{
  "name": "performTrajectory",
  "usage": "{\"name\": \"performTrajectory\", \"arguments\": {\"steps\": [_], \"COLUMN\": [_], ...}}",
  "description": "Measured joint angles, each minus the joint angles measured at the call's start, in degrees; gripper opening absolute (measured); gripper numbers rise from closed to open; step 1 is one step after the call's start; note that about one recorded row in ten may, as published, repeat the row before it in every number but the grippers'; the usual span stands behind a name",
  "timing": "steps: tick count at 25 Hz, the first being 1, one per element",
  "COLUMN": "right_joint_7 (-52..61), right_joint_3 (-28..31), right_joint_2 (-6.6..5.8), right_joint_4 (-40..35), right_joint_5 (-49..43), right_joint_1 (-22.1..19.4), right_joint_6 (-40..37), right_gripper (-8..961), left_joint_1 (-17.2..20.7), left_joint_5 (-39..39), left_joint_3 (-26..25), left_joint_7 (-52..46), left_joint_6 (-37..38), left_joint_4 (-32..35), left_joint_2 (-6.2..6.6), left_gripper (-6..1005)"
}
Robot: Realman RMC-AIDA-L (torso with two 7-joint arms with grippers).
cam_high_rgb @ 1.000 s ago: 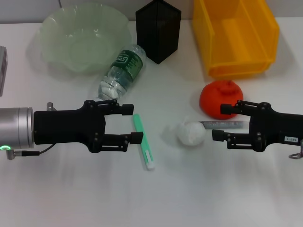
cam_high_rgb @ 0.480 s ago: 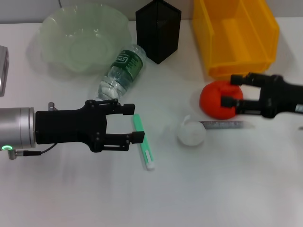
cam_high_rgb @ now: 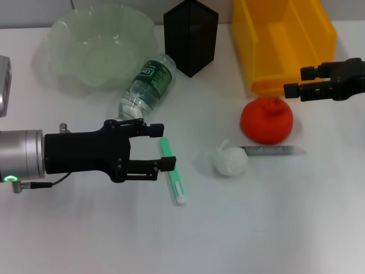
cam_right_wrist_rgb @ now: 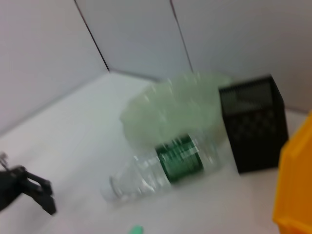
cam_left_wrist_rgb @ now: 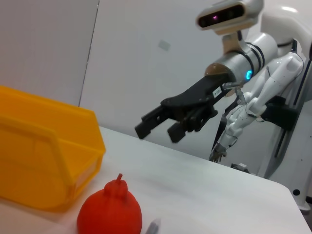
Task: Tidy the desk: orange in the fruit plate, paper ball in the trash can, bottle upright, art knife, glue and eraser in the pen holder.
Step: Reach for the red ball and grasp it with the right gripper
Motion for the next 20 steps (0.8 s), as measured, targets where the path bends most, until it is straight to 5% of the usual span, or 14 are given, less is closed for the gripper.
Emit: {"name": "performTrajectory", "arguments": {"steps": [6, 8, 13, 20], "right_joint_7": [8.06, 9.64, 10.06, 11.25], "right_joint_3": [-0.29, -0.96, -7.10, -15.14], "right_joint_2": [-0.53, 0.25, 2.21, 2.48], "right_joint_4": [-0.20, 0.00, 1.14, 5.54], "right_joint_5": [-11.57, -17.54, -21.54, -21.22], "right_joint_1": [6.40, 9.54, 11.04, 11.17], "right_joint_6": [-0.18, 0.49, 5.59, 13.68], "right_gripper": [810, 809, 809, 809], "left_joint_1": [0.00, -0.07, -0.12, -0.05], "left_joint_5": [0.09, 0.09, -0.03, -0.06], "left_joint_3": [-0.17, -0.17, -0.17, -0.74], "left_joint_7": [0.00, 0.03, 0.05, 0.08], "left_joint_6": [-0.06, -0.07, -0.08, -0.15], "left_joint_4": [0.00, 0.00, 0.00, 0.00], "left_joint_2": [-0.06, -0.09, -0.18, -0.17], "left_gripper": [799, 799, 799, 799]}}
